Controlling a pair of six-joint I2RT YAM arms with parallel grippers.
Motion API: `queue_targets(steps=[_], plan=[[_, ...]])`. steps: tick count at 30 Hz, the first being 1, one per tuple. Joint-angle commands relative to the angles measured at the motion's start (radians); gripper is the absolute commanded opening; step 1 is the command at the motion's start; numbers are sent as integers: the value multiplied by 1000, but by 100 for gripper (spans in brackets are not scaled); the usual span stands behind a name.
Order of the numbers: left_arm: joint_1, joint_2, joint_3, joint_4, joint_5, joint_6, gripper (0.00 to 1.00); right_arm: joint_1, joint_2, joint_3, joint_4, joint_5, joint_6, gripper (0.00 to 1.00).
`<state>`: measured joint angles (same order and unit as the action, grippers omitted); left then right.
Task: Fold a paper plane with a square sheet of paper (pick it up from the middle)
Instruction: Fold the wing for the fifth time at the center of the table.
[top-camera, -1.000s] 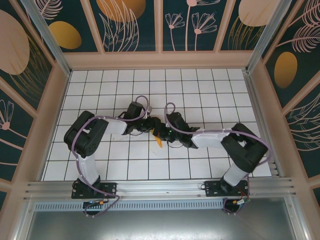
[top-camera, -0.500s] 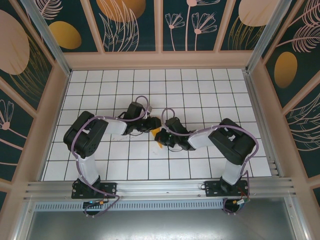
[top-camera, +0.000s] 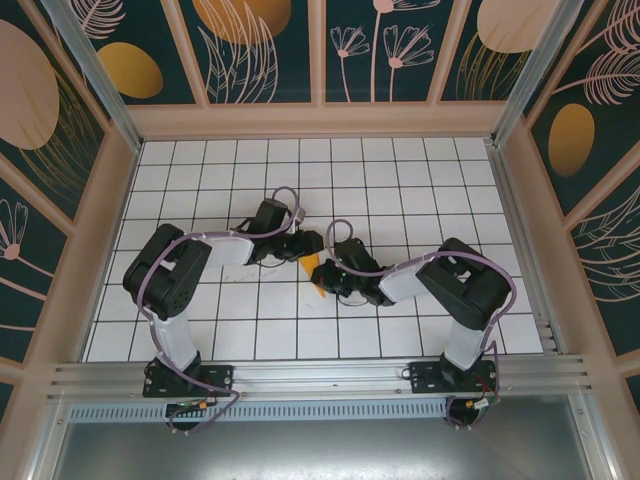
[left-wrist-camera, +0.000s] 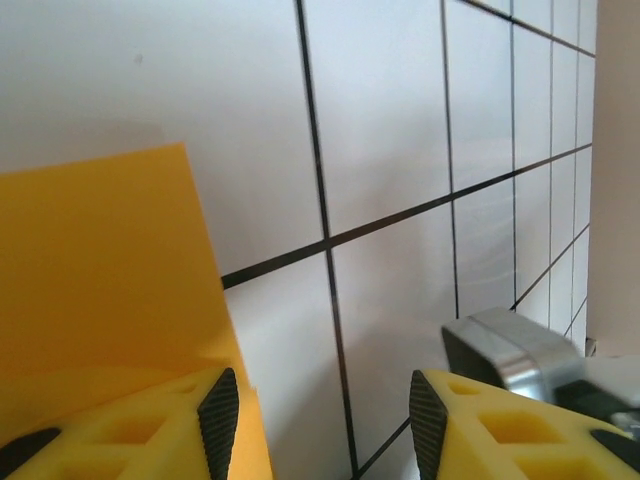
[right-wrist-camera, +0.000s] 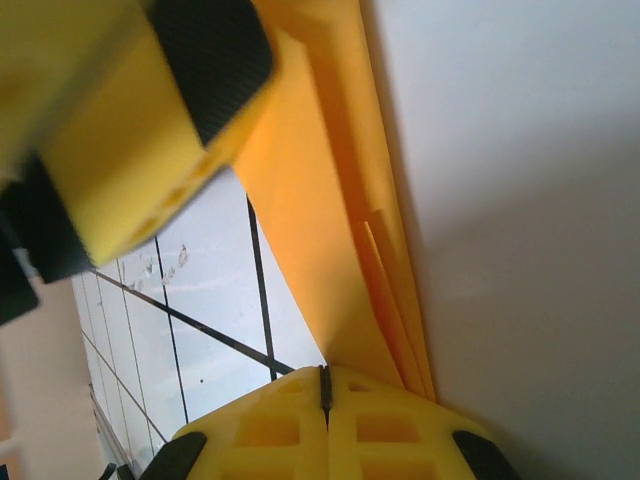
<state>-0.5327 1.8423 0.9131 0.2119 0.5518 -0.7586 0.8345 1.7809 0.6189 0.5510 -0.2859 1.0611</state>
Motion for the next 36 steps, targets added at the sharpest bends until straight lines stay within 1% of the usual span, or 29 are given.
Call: queue_targets(steps=[1, 10, 17, 20, 26, 32, 36], plan=[[10, -46, 35, -17, -42, 47, 52, 7, 52, -47, -173, -39, 11, 0], [10, 45, 43, -30, -69, 51, 51, 12, 74, -34, -178, -41, 15, 0], [13, 41, 22, -49, -120, 65, 51, 14, 83, -25, -195, -49, 11, 0], [19, 39, 13, -32, -99, 64, 51, 14, 77, -22, -207, -43, 10, 0], [19, -34, -5, 18, -37, 51, 53, 16, 83, -22, -200, -44, 14, 0], [17, -156, -40, 16, -41, 33, 54, 15, 89, -17, -203, -46, 13, 0], [16, -193, -73, 18, -38, 21, 54, 17, 89, -21, -198, -46, 19, 0]])
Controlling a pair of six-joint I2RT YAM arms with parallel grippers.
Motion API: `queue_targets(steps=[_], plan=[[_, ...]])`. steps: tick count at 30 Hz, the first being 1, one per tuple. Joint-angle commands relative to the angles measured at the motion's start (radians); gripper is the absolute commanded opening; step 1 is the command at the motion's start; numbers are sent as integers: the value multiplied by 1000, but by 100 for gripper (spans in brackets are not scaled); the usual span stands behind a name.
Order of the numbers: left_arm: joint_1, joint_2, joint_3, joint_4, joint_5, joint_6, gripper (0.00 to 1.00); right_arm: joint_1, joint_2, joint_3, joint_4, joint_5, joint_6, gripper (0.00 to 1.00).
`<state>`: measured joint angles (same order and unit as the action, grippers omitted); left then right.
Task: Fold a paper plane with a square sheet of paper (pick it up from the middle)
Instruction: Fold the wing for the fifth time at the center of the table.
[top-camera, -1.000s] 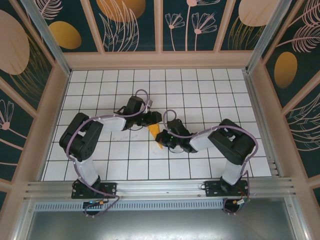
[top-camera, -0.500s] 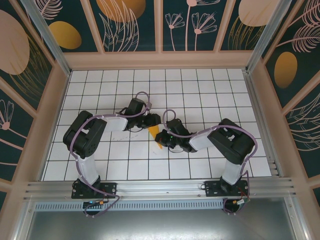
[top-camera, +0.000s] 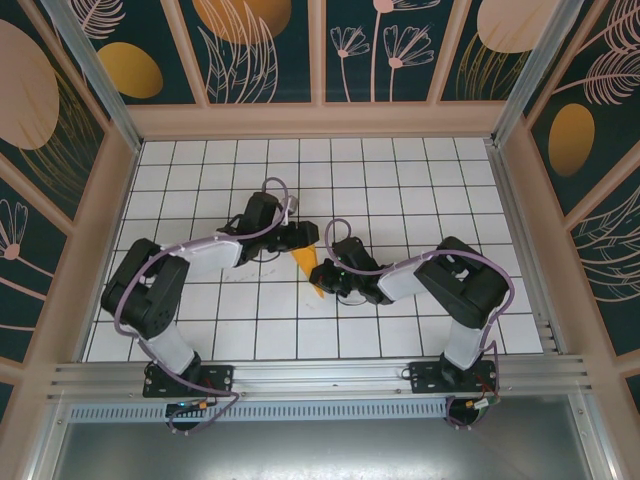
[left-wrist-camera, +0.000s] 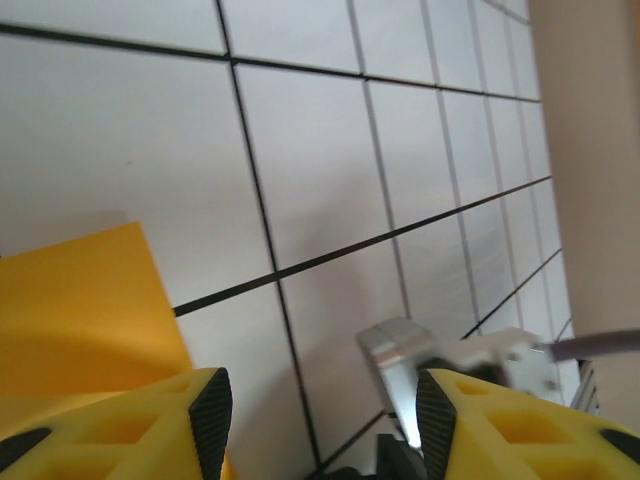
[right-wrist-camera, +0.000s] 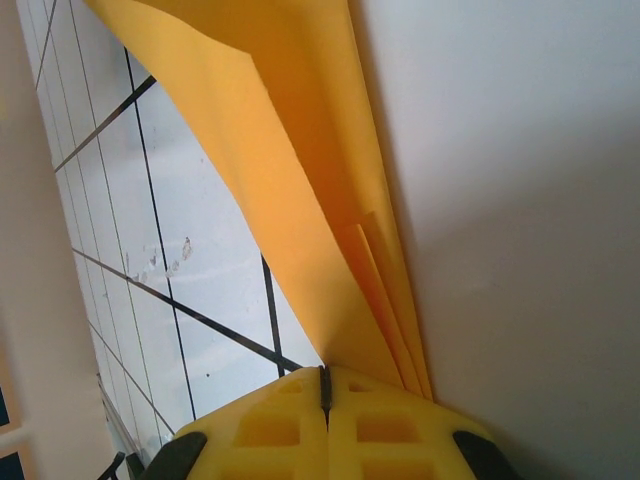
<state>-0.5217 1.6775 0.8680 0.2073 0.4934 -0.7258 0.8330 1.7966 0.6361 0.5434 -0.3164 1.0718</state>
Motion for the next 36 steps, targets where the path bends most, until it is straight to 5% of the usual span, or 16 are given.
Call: queue_targets(steps=[1, 14, 22, 36], plan=[[3, -33, -39, 29, 23, -17, 54, 20, 72, -41, -189, -15, 8, 0], [-23, 118, -42, 98, 52, -13, 51, 22, 81, -44, -183, -7, 4, 0], [-18, 214, 16, 44, -46, 30, 48, 24, 103, -46, -196, -10, 5, 0], [17, 169, -32, 41, -48, -23, 46, 28, 89, -5, -326, 35, -16, 0]])
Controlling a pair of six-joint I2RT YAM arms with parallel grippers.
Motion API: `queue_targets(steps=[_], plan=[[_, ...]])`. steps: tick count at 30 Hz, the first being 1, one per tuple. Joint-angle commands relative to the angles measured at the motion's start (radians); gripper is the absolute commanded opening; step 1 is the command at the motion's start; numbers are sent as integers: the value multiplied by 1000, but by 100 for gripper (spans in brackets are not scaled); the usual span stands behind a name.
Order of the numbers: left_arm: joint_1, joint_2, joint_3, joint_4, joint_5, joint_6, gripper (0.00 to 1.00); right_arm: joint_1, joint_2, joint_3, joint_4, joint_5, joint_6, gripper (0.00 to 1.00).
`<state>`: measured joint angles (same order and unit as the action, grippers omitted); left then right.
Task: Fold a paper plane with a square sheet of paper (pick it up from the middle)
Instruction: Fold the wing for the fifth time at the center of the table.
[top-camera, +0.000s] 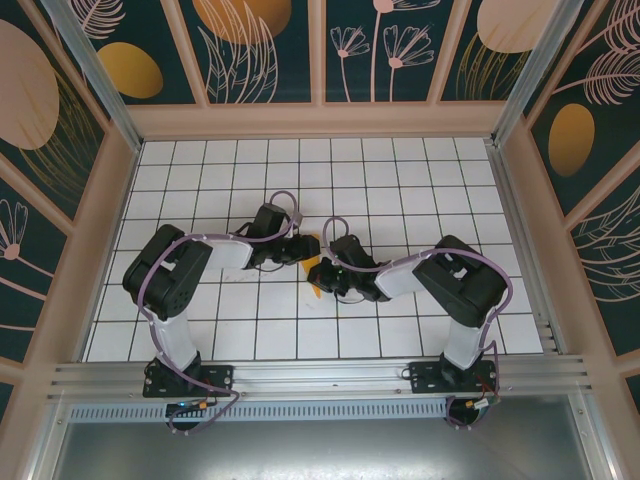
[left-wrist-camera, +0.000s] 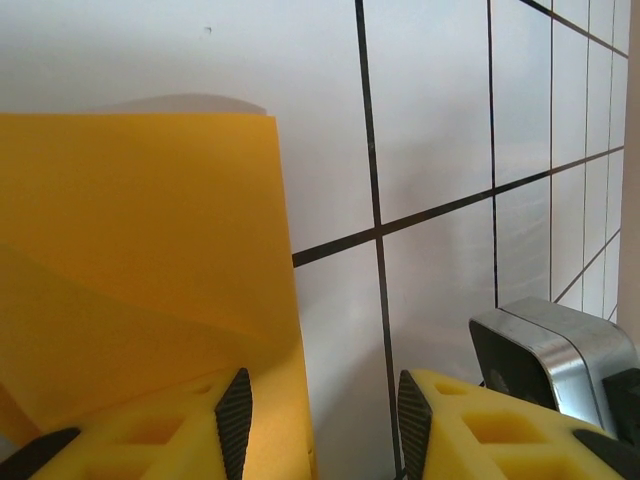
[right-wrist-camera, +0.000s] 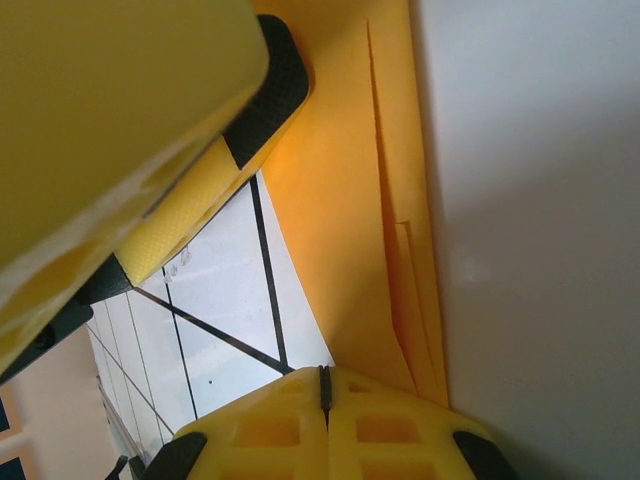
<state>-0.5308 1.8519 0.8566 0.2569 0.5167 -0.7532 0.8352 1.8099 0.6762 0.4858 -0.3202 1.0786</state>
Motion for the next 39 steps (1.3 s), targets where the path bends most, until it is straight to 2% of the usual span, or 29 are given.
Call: queue_targets(steps=[1, 14, 26, 36, 39], plan=[[30, -4, -9, -19, -74, 18, 46, 25, 78, -50, -264, 34, -22, 0], [85, 50, 73, -58, -103, 71, 48, 24, 110, -89, -225, 3, -13, 0], [174, 42, 38, -71, -133, 114, 47, 24, 110, -76, -227, -3, -23, 0], [180, -112, 39, -56, -76, 77, 50, 25, 109, -56, -225, -10, -32, 0], [171, -132, 10, 3, -11, 35, 49, 25, 109, -57, -224, -11, -33, 0]])
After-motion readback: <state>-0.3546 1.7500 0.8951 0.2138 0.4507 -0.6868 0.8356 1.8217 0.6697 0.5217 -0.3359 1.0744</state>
